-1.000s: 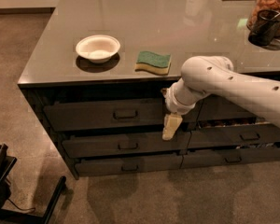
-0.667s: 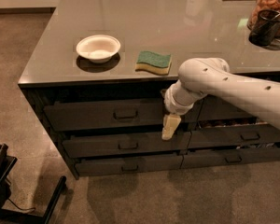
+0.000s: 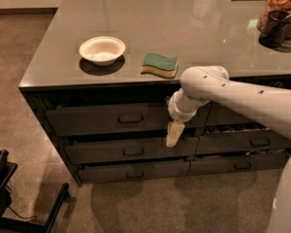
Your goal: Open top drawer
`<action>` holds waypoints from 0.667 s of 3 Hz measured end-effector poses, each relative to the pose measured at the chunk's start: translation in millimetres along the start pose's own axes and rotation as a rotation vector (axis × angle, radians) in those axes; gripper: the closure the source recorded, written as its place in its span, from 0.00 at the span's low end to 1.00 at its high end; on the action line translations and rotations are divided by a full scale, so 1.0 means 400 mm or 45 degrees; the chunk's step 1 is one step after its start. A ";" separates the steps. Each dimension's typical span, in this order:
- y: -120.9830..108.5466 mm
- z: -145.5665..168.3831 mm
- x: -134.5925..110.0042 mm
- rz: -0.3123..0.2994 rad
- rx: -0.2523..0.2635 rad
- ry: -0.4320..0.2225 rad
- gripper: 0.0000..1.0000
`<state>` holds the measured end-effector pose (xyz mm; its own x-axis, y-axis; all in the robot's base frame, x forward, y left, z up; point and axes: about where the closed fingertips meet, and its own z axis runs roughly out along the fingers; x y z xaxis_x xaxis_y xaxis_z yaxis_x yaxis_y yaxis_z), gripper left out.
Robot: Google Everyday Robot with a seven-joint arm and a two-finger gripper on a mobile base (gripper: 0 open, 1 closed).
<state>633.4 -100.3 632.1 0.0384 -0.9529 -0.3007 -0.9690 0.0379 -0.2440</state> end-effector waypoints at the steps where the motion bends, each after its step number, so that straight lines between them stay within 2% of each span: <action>1: 0.000 0.000 0.000 0.000 0.000 0.000 0.19; 2: 0.000 0.000 0.000 0.000 0.000 0.000 0.42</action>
Offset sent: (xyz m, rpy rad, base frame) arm 0.0000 0.0000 0.0000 0.0000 0.0000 0.0000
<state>633.3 -100.3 632.0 0.0385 -0.9529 -0.3007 -0.9691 0.0379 -0.2439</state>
